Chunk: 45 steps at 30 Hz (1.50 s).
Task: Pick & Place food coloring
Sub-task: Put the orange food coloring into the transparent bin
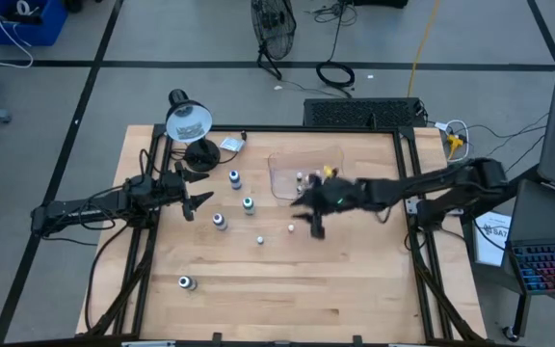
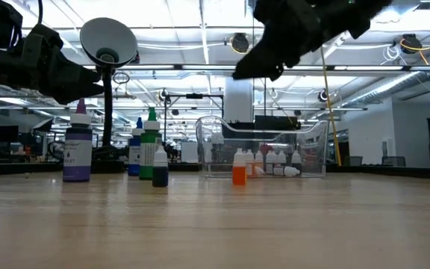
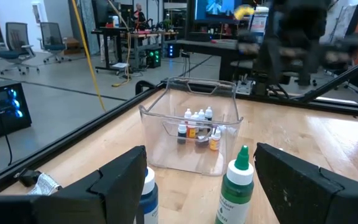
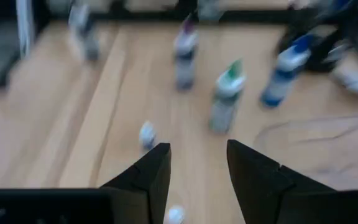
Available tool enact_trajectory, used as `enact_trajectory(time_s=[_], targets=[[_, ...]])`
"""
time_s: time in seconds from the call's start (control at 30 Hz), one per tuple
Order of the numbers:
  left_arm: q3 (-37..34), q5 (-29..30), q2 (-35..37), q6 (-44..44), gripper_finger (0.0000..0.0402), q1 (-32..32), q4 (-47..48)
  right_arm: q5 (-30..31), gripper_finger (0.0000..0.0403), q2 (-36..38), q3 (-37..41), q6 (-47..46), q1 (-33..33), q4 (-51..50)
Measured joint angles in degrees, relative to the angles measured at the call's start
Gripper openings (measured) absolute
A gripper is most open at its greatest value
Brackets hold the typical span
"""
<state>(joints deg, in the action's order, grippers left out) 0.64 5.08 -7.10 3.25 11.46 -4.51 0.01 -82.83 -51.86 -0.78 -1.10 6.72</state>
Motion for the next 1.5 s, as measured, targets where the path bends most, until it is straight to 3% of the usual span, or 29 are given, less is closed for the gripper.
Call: enact_trajectory(time_s=[0.27, 0.4, 1.37, 1.5], targets=[[0.00, -0.07, 0.01, 0.02, 0.0296, -0.01, -0.08, 7.04, 0.0172, -17.63, -15.04, 2.08, -5.53, -20.88], [-0.01, -0.09, -0.01, -0.01, 0.0296, 0.01, -0.03, 8.96, 0.0184, -22.29, -18.49, 1.87, -5.53, -25.02], [0.01, -0.04, -0.01, -0.01, 0.0296, 0.01, -0.02, 8.74, 0.0170, -26.49, -17.13, -0.72, -5.77, -21.99], [0.00, -0.04, -0.01, 0.00, 0.0296, 0.01, -0.02, 8.72, 0.0151, -26.49, -17.13, -0.72, -5.77, -22.48]])
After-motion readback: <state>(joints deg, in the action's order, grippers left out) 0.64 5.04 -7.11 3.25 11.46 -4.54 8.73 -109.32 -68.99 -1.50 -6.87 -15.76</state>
